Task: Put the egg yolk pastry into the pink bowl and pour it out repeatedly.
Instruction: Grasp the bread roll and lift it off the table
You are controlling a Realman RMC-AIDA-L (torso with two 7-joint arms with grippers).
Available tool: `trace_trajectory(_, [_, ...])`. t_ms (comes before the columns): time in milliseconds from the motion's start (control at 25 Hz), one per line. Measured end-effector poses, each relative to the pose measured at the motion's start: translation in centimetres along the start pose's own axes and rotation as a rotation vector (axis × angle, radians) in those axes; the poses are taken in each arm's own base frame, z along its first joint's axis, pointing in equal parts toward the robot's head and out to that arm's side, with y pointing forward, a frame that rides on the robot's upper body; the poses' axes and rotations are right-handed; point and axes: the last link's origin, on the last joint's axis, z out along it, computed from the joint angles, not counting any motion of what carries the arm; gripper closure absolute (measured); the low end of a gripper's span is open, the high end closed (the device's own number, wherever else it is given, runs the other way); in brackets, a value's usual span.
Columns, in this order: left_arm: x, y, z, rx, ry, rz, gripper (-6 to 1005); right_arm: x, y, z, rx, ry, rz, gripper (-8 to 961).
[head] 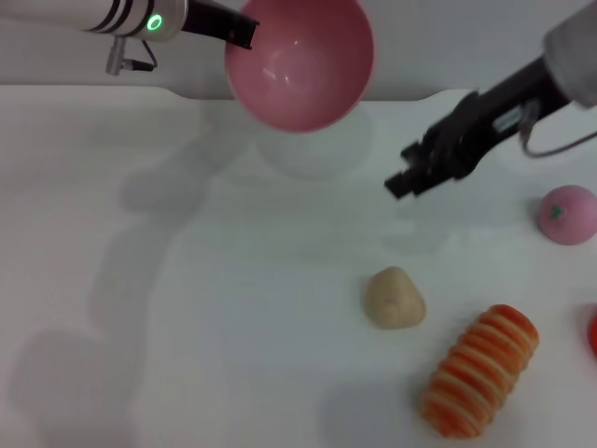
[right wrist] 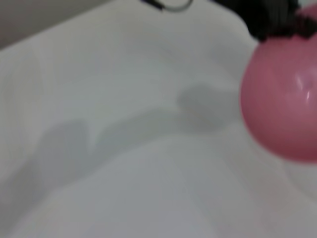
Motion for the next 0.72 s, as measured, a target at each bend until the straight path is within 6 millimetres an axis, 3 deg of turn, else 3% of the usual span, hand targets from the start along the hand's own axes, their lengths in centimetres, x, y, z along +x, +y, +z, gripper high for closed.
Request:
trace_trajectory(80, [-0.7,-0.1,-0.1,-0.011,-0.028,-0.01,958,0.8,-0.1,2.3,-0.005,0.059,0.011,487])
trace_trajectory(360, [-1.5,0.0,0.0,-0.013,-0.04,-0.02,958,2.2,0.3,5.8,-0.007,0.151,0.014,492])
trace_trajectory(720, [-3.0,0.3,0.2,-0.025,-0.064,-0.039,958,4.0,0.3,7.6,-0.022,0.217,0.057,498])
